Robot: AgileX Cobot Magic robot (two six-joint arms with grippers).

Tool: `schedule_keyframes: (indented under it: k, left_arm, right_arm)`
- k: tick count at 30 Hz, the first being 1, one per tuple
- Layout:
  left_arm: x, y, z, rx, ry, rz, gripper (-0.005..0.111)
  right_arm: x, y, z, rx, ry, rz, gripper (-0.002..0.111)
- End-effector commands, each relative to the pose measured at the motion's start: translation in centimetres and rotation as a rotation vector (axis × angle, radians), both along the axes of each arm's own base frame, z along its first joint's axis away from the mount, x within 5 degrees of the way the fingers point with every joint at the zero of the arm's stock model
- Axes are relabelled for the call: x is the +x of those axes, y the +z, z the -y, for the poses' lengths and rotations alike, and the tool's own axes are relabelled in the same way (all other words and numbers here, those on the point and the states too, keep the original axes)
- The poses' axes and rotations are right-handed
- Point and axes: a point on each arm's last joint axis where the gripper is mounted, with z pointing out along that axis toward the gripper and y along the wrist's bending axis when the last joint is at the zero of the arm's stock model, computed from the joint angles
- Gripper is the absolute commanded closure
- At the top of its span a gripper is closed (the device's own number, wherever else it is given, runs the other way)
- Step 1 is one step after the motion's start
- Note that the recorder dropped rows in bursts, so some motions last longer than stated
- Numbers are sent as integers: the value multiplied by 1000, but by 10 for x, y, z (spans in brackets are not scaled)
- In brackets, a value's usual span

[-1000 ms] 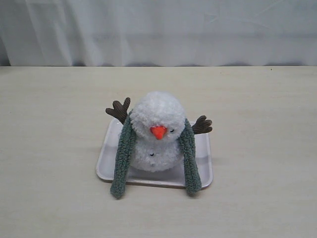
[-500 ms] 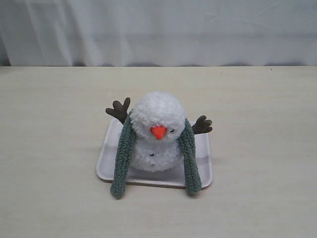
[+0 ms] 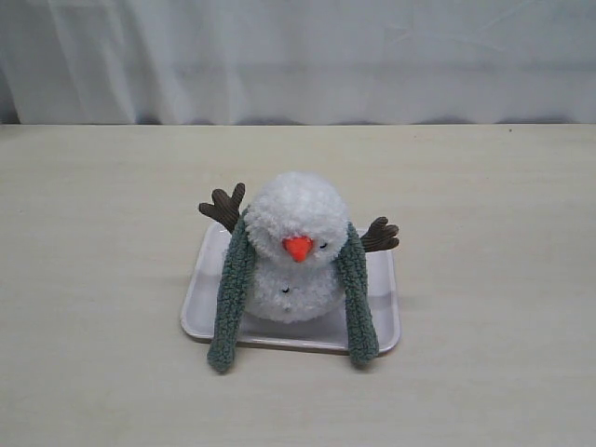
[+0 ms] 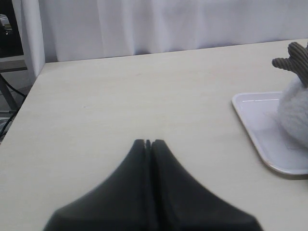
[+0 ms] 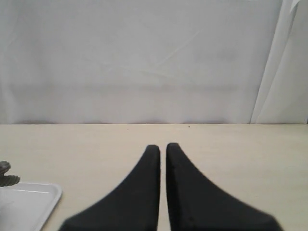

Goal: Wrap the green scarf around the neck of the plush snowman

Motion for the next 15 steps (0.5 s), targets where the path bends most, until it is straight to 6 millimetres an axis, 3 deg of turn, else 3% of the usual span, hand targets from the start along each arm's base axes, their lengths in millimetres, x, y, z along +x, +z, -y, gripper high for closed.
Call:
schedule_keyframes:
  k: [1,15]
  left_arm:
    - [0,0,0,-3,2,7,107]
    - [0,0,0,-3,2,7,107]
  right_arm:
    - [0,-2,-1,-5,22,-11,104]
    - [-1,-13,-2,31,23,-125,104]
